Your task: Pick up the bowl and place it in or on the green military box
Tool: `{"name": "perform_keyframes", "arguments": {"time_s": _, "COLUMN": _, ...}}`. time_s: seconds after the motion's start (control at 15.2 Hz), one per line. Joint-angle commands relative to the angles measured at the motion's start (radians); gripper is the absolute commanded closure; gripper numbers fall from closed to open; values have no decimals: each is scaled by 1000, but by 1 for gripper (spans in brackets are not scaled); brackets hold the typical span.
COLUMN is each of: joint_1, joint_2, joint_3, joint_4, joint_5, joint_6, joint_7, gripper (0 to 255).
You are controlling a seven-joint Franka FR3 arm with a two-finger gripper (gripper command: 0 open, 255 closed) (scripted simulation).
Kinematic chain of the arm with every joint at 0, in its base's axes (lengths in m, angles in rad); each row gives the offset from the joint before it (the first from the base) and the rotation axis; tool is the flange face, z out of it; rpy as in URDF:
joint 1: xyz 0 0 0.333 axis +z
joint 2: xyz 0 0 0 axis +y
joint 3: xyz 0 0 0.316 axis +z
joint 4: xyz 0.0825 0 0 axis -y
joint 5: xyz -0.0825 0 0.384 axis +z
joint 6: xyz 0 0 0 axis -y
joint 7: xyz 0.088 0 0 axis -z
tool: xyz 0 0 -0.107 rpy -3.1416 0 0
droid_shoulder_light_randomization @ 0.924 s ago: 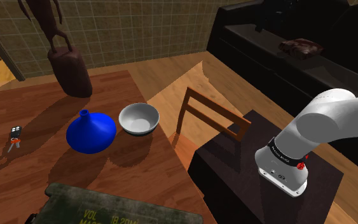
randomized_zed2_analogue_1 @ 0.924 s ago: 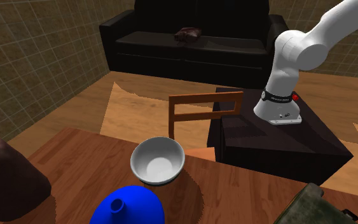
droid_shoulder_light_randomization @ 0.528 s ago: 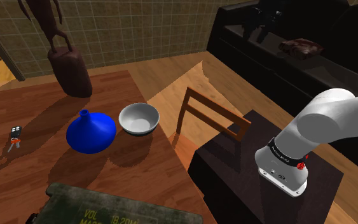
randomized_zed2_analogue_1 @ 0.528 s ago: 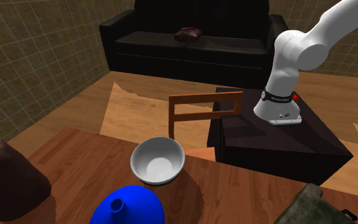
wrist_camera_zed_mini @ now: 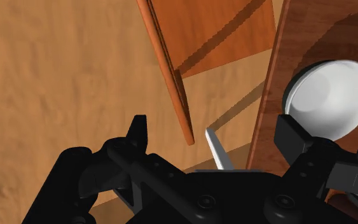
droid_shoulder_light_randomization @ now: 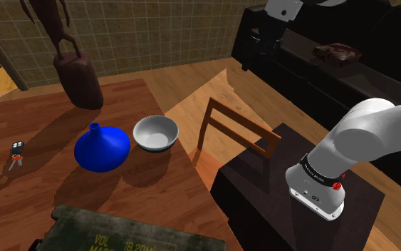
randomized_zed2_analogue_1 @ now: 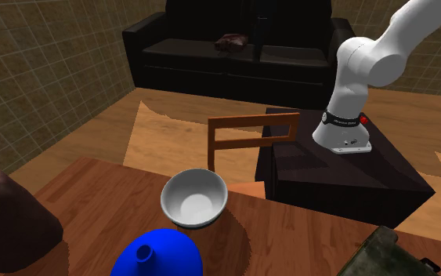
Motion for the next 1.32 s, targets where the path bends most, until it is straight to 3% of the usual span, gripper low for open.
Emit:
{"name": "perform_keyframes", "arguments": {"time_s": 0.0, "joint_1": 14, "joint_2": 47, "joint_3": 18, "joint_4": -22, "joint_5": 22, "joint_6": 78, "joint_7": 6, "gripper": 0}}
{"name": "perform_keyframes", "arguments": {"time_s": 0.59, "joint_1": 77, "joint_2": 318, "joint_3": 94, "joint_4": -46, "joint_5": 111, "joint_6": 404, "joint_7": 21, "gripper": 0}}
{"name": "perform_keyframes", "arguments": {"time_s": 1.25, "joint_1": 137, "joint_2": 701, "joint_3": 166, "joint_4": 70, "joint_5": 164, "joint_6": 710, "joint_7": 33, "gripper": 0}}
